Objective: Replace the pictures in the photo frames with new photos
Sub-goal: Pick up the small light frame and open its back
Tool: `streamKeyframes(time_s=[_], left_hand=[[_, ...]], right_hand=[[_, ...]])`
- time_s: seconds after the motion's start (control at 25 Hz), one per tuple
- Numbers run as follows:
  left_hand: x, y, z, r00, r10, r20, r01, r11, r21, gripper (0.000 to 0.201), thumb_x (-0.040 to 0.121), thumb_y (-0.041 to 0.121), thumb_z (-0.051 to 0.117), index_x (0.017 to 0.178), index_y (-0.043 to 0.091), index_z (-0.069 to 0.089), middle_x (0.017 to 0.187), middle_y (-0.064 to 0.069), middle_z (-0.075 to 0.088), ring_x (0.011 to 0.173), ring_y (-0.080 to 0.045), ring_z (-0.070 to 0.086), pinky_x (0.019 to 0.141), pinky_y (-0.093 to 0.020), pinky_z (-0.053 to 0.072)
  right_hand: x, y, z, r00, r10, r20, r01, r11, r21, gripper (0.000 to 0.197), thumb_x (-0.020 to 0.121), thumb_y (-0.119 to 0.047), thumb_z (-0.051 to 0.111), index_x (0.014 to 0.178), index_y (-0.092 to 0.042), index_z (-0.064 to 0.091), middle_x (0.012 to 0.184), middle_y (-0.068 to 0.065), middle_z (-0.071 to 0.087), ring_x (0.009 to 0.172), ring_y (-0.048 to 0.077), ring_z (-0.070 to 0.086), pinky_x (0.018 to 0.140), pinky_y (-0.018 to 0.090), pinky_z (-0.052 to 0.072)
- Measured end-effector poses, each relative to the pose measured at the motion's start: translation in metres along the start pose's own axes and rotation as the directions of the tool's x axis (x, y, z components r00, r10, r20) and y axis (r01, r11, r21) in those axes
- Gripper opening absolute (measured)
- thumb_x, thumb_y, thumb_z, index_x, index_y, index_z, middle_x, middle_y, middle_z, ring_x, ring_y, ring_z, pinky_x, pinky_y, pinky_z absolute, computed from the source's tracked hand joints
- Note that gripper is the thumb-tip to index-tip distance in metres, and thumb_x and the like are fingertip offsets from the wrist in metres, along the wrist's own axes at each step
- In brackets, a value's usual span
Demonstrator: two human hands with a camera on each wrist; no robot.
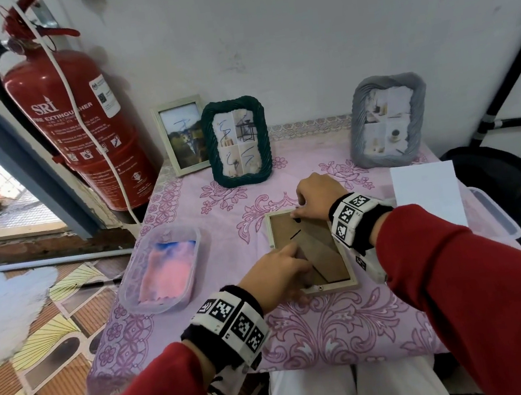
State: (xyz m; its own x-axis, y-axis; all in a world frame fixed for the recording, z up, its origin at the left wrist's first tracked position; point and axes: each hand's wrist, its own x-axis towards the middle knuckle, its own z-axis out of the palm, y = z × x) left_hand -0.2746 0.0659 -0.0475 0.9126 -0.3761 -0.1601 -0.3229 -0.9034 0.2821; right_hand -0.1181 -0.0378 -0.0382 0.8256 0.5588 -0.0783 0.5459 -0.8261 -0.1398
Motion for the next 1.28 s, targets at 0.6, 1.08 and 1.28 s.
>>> streamKeyframes(time_s=[0.6, 1.08, 1.28], left_hand=[[-0.002, 0.004, -0.003, 1.0, -0.016, 0.007, 0.016, 0.998, -0.064, 0.017, 0.082, 0.019, 0.065, 0.096, 0.01, 0.067, 0.112, -0.007, 0.05, 0.098, -0.023, 0.051, 0.081, -0.03, 0.042], [0.0, 0.008, -0.005, 0.999, -0.024, 0.026, 0.026, 0.998, -0.055, 0.018, 0.082, 0.021, 0.065, 0.097, 0.012, 0.068, 0.111, -0.007, 0.051, 0.101, -0.023, 0.049, 0.082, -0.026, 0.036], [0.001, 0.007, -0.007, 0.999, -0.023, 0.03, 0.024, 0.999, -0.048, 0.017, 0.08, 0.021, 0.066, 0.095, 0.014, 0.068, 0.11, -0.005, 0.05, 0.102, -0.023, 0.047, 0.082, -0.027, 0.036]], right_hand=[[0.006, 0.005, -0.002, 1.0, 0.005, 0.017, -0.007, 0.994, 0.11, 0.016, 0.076, -0.005, 0.073, 0.091, -0.007, 0.073, 0.104, 0.015, 0.069, 0.095, 0.031, 0.064, 0.082, 0.033, 0.051], [0.007, 0.012, -0.002, 0.997, 0.047, 0.059, -0.055, 0.988, 0.146, 0.016, 0.078, -0.006, 0.071, 0.093, -0.012, 0.072, 0.095, 0.008, 0.073, 0.093, 0.025, 0.065, 0.077, 0.027, 0.046], [0.008, 0.012, -0.003, 0.996, 0.052, 0.071, -0.062, 0.988, 0.143, 0.015, 0.078, -0.004, 0.069, 0.091, -0.012, 0.071, 0.095, 0.007, 0.073, 0.09, 0.024, 0.066, 0.073, 0.025, 0.043]])
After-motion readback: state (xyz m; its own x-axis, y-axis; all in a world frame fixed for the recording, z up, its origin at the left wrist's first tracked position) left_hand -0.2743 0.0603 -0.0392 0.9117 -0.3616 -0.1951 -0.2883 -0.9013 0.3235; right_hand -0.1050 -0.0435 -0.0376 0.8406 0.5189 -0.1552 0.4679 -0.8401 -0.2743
